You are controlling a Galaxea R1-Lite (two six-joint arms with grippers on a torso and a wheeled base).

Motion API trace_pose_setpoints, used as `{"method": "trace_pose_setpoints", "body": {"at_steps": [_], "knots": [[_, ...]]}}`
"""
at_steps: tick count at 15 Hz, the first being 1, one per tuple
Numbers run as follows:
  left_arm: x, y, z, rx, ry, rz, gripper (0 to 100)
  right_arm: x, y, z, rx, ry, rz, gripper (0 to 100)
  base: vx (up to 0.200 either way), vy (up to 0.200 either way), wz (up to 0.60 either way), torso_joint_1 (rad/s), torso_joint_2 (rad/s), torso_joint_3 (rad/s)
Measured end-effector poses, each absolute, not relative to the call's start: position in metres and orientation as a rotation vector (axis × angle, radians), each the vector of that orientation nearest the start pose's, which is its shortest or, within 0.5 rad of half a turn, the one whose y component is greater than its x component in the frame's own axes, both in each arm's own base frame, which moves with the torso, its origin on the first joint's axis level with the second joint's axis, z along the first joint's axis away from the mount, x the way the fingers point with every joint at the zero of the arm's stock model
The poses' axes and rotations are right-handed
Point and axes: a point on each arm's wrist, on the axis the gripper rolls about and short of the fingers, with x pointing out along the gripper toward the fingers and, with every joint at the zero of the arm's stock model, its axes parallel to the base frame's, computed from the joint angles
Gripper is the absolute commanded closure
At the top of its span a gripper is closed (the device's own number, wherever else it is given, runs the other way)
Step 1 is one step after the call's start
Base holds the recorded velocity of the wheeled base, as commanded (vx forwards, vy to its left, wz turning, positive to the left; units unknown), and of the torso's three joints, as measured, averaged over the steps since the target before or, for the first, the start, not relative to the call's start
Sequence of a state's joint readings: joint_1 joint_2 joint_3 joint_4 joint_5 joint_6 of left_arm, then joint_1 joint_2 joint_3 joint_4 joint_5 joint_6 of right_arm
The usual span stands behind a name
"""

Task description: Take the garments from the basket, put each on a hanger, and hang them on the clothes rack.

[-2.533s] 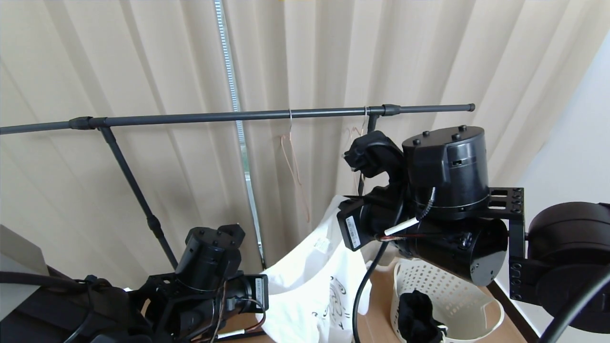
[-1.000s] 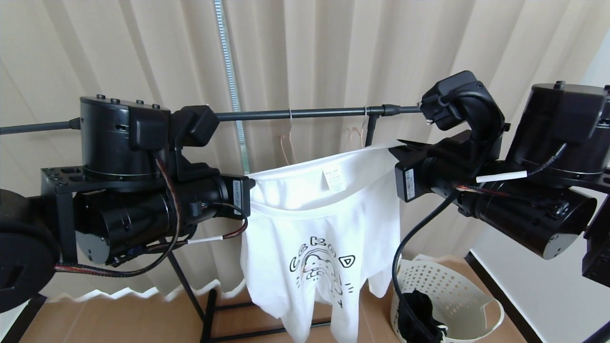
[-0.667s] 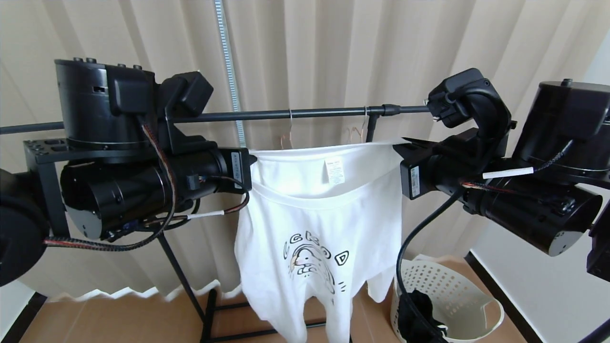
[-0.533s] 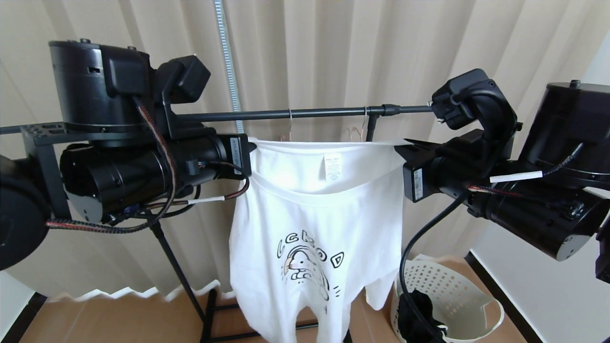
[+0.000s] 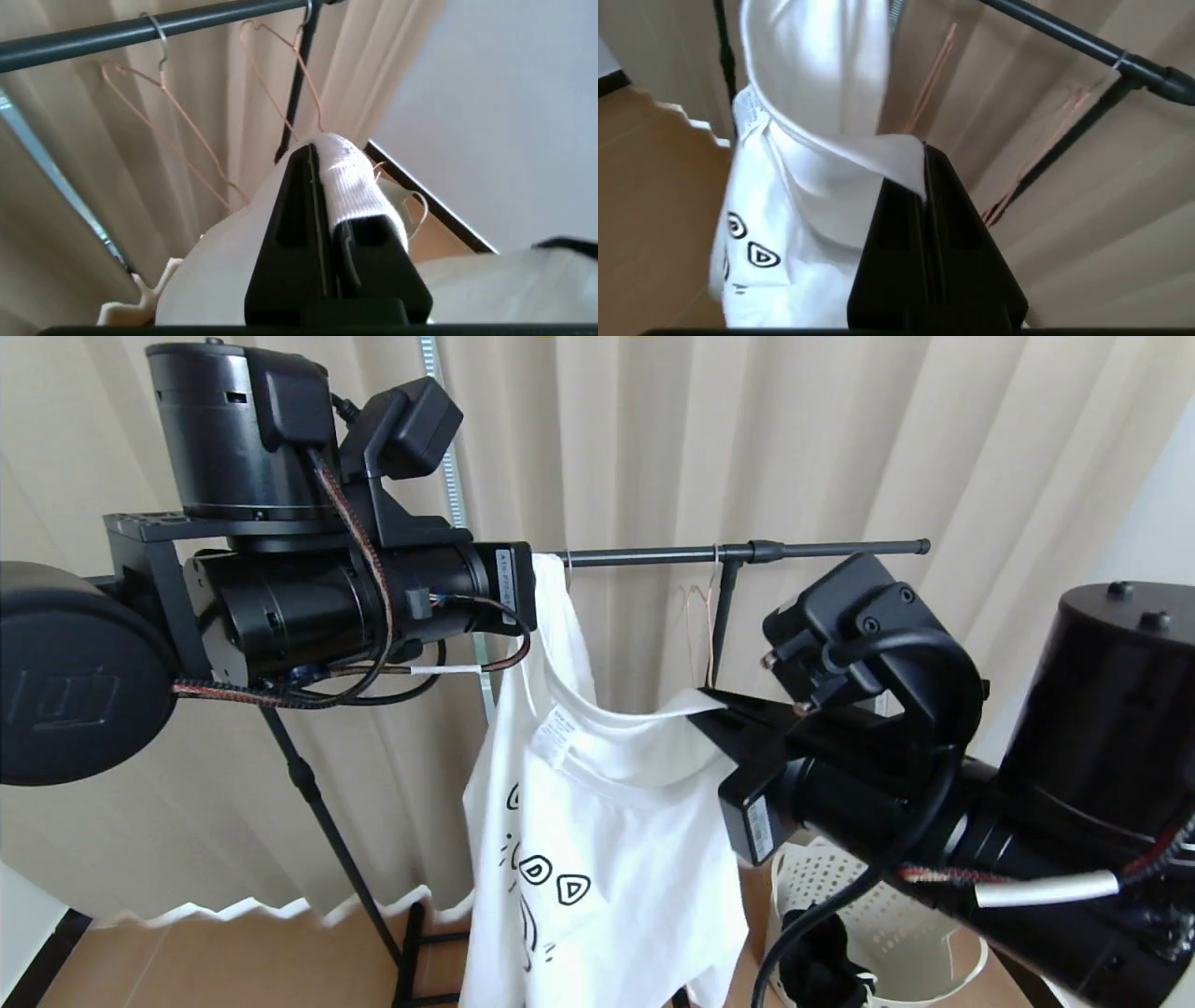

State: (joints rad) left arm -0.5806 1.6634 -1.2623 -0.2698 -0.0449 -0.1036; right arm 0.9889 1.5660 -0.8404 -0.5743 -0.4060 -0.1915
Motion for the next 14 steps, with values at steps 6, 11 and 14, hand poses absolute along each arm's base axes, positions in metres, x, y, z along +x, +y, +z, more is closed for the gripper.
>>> {"method": "trace_pose_setpoints", "body": {"at_steps": [6, 11, 14], "knots": [[0.275, -0.184, 0.297, -0.089, 0.121, -0.632, 100, 0.128, 0.28, 0.227, -0.082, 0.102, 0.657, 100, 0.0, 0.0, 0.0, 0.0, 0.0, 0.0], [0.279, -0.185, 0.293, -0.093, 0.135, -0.618, 100, 0.132, 0.293, 0.225, -0.038, 0.075, 0.644, 100, 0.0, 0.0, 0.0, 0.0, 0.0, 0.0], [0.28, -0.176, 0.289, -0.073, 0.19, -0.564, 100, 0.156, 0.267, 0.222, -0.167, 0.062, 0.552, 100, 0.0, 0.0, 0.0, 0.0, 0.0, 0.0]]}}
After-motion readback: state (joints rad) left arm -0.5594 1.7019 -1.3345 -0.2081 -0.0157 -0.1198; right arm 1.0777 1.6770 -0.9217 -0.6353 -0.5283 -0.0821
